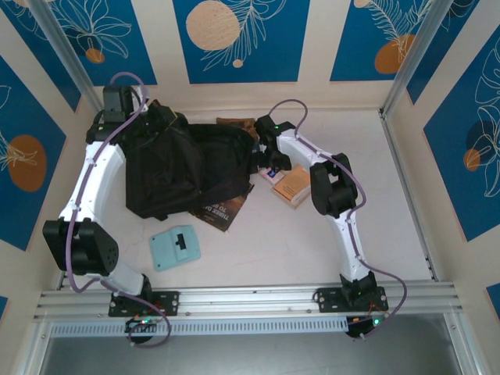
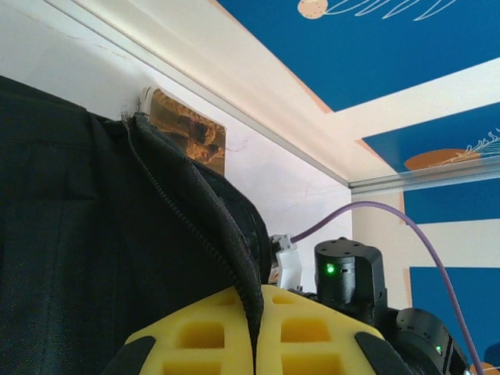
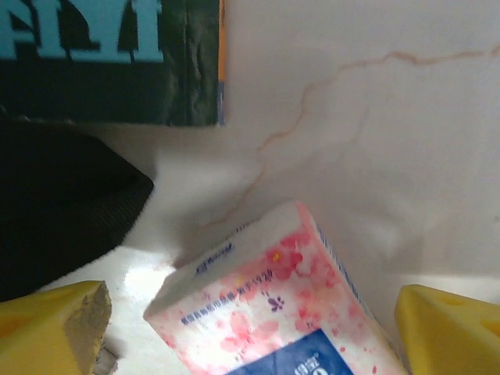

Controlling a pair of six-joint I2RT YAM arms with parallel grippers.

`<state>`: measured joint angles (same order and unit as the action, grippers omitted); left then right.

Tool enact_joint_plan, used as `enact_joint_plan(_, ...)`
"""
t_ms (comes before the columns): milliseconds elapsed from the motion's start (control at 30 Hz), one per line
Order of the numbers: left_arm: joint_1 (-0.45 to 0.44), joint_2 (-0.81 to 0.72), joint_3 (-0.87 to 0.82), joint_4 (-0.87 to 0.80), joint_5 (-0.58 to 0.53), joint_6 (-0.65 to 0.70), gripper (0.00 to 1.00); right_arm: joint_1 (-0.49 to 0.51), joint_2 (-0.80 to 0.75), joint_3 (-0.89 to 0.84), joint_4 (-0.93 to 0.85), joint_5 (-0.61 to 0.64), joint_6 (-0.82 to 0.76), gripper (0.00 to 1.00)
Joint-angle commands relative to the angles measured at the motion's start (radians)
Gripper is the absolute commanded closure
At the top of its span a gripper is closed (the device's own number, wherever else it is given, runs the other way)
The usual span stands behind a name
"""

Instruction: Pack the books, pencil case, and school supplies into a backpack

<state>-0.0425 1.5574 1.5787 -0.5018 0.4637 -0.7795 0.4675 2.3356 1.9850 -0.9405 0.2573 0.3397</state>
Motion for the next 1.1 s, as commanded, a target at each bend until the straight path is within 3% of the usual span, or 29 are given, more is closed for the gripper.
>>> enact_joint_plan(0,0.003,-0.001,0.018,0.043,0.031,0.000,1.00,0.007,-0.002,-0.022,-0.040,0.016,-0.034,0.12)
enact_joint_plan(200,0.002,0.010,0.004,0.064,0.064,-0.010,1.00,0.015,-0.094,-0.221,0.078,-0.017,0.010,0.23)
enact_joint_plan(333,-0.006,0.016,0.006,0.075,0.084,-0.009,1.00,0.013,-0.147,-0.307,0.118,0.011,0.058,0.40)
enact_joint_plan(533,-0.073,0.041,0.078,0.015,0.100,0.082,1.00,0.009,-0.307,-0.462,0.224,-0.001,0.115,0.54)
enact_joint_plan(900,-0.293,0.139,0.349,-0.243,0.169,0.288,1.00,-0.082,-0.800,-0.855,0.447,-0.030,0.267,0.55)
enact_joint_plan(1067,-0.328,0.127,0.385,-0.257,0.205,0.296,1.00,-0.091,-1.033,-0.940,0.492,-0.013,0.265,0.56)
